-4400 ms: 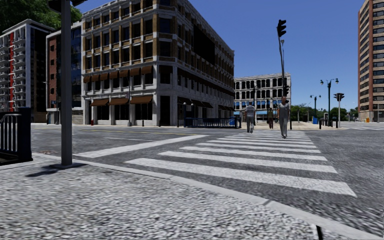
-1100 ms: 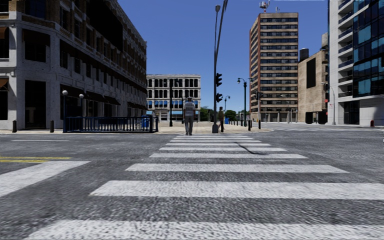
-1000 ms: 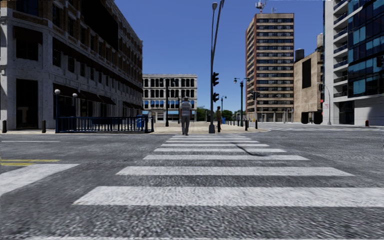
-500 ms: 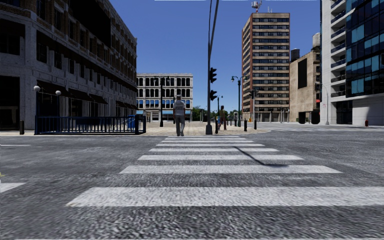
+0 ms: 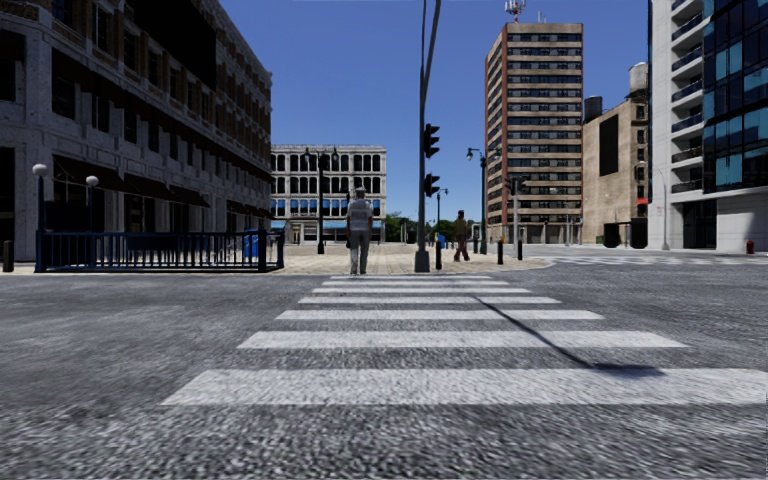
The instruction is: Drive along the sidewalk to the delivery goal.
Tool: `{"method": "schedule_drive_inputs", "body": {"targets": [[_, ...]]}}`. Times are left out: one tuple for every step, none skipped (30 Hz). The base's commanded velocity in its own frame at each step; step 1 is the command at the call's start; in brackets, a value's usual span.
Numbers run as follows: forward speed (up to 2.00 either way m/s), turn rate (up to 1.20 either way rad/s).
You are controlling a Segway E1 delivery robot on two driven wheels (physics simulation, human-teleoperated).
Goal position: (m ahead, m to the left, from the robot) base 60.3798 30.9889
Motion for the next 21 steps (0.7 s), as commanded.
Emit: {"method": "schedule_drive_inputs", "body": {"targets": [[2.0,0.0],[2.0,0.0],[2.0,0.0],[2.0,0.0],[2.0,0.0],[2.0,0.0],[2.0,0.0],[2.0,0.0],[2.0,0.0],[2.0,0.0],[2.0,0.0],[2.0,0.0],[2.0,0.0],[2.0,0.0],[2.0,0.0],[2.0,0.0],[2.0,0.0],[2.0,0.0],[2.0,0.0],[2.0,0.0],[2.0,0.0]]}}
